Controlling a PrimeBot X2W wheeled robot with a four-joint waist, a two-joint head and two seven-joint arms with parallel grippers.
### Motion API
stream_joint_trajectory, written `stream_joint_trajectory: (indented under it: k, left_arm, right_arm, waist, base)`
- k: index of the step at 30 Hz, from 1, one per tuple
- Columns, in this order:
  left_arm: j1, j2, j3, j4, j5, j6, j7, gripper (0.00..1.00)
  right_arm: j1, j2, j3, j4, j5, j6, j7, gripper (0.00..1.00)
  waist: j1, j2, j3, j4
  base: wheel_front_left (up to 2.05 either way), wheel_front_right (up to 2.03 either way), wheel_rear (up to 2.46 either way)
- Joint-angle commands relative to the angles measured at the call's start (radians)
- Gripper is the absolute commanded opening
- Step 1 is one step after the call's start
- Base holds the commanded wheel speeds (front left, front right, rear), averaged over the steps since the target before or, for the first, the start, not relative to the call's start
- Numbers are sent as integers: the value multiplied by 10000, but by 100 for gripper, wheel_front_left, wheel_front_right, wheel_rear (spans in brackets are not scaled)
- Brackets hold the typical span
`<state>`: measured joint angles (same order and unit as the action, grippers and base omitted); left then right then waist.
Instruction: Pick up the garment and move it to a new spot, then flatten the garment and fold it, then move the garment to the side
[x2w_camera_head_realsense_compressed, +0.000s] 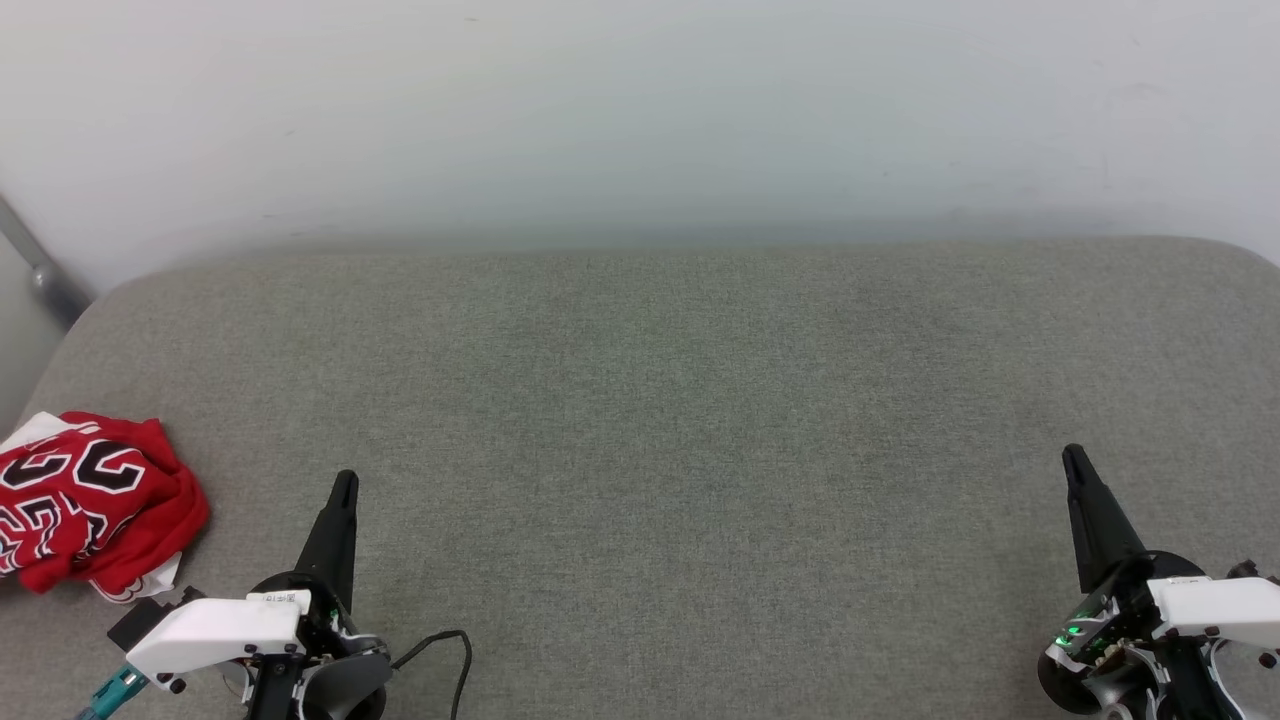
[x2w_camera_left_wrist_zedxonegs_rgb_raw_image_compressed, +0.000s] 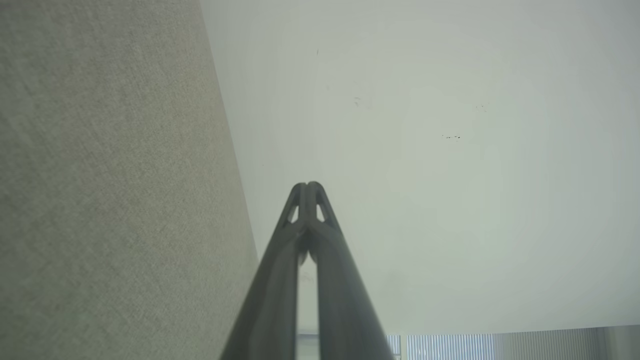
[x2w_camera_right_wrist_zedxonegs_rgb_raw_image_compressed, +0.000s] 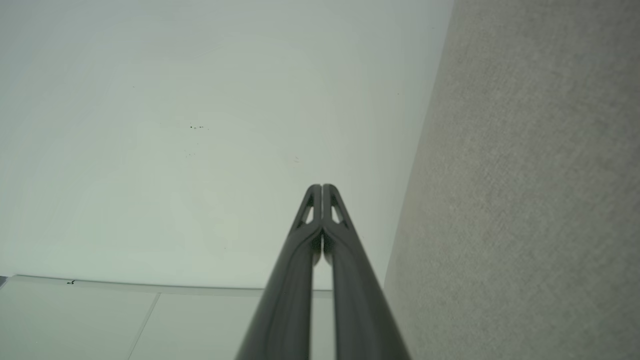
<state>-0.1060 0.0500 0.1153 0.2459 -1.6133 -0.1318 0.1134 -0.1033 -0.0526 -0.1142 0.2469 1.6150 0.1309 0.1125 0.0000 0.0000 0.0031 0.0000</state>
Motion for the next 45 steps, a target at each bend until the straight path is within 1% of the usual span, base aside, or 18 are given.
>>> stream_joint_trajectory:
  k: [1, 33, 34, 45]
  left_arm:
    - [-67, -22, 24, 4, 18, -21, 34, 0]
    - [-66, -22, 20, 3, 14, -21, 31, 0]
    - [-66, -22, 20, 3, 15, -21, 31, 100]
    - [-85, -3, -659, -94, 81, 4, -472, 100]
  right_arm:
    - [-128, 36, -8, 15, -59, -3, 26, 0]
    - [-128, 37, -4, 14, -56, -3, 23, 0]
    - [-128, 37, -3, 14, -55, -3, 23, 100]
    - [172, 4, 236, -192, -282, 0, -476, 100]
  waist:
    - [0, 0, 0, 0]
    - [0, 0, 0, 0]
    - [0, 0, 0, 0]
    - [0, 0, 13, -8]
  base:
    - [0, 0, 0]
    - [0, 0, 0]
    - [0, 0, 0]
    - [0, 0, 0]
